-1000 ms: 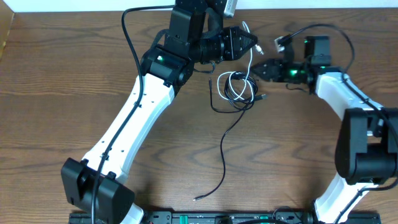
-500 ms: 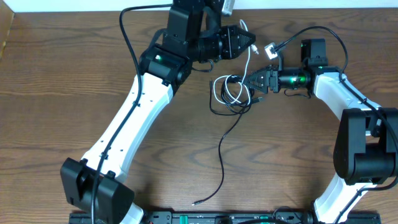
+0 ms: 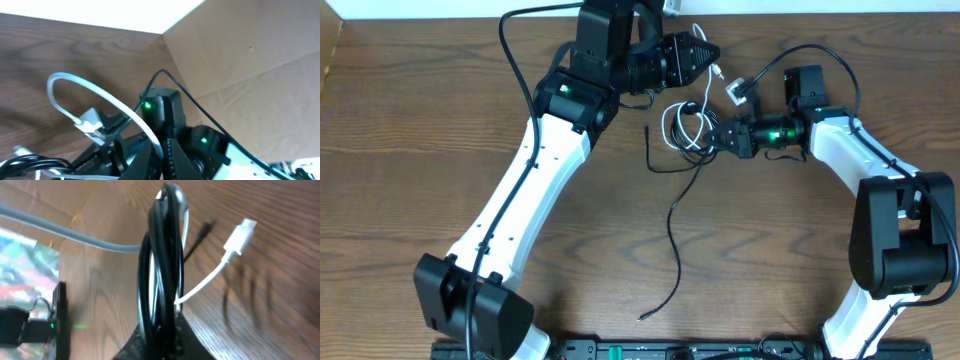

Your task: Untangle cables

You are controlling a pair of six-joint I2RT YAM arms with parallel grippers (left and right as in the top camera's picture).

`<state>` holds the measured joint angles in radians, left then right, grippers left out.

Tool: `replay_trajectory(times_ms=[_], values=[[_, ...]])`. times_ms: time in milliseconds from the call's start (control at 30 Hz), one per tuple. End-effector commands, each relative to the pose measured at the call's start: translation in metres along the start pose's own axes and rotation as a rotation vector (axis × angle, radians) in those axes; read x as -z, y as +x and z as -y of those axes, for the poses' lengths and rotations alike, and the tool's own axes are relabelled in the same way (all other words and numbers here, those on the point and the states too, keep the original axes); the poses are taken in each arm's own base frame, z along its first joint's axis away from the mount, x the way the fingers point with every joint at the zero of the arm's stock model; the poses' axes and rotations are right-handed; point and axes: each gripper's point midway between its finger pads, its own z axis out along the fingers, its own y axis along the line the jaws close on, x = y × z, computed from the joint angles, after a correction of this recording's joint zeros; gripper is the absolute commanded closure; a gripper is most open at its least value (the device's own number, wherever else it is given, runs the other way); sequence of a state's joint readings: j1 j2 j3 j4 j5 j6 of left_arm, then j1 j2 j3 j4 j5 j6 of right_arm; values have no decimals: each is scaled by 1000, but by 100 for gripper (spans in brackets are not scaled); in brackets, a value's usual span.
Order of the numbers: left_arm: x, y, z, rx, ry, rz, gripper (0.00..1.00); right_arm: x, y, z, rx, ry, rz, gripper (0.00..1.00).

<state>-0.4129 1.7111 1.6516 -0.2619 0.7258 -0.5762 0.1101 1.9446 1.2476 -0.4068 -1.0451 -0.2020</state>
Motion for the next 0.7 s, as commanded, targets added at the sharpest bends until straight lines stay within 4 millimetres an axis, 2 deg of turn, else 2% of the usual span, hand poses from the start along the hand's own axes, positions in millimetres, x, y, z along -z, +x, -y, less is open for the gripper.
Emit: replay_trajectory(times_ms=[0,33,167,233,267,333,367,467,600,667], values=[[2,-16,-17,-4,-108,88,84,3,-2,3,-49,37,1,97],[2,-19,-26,2,-161,113,79,3,-2,2,-49,33,2,98],[10,-22,-74,26,-404,178,45,3,-1,-1,-55,14,1,98],[9,-18,-84,-6,-442,155,37,3,-1,-1,-59,13,-2,99],[8,-13,-91,-21,-458,132,27,3,-1,-4,-58,-4,2,99],[6,-6,-104,-4,-486,100,16,4,-3,-12,-51,-47,12,99],[6,-2,-114,13,-506,81,12,5,-5,-16,-46,-75,19,99],[10,8,-144,65,-565,37,11,10,-9,-30,-20,-150,42,99],[21,10,-163,68,-585,-1,12,22,-16,-43,4,-235,84,99],[28,12,-167,38,-548,-47,12,35,-22,-48,15,-279,120,99]])
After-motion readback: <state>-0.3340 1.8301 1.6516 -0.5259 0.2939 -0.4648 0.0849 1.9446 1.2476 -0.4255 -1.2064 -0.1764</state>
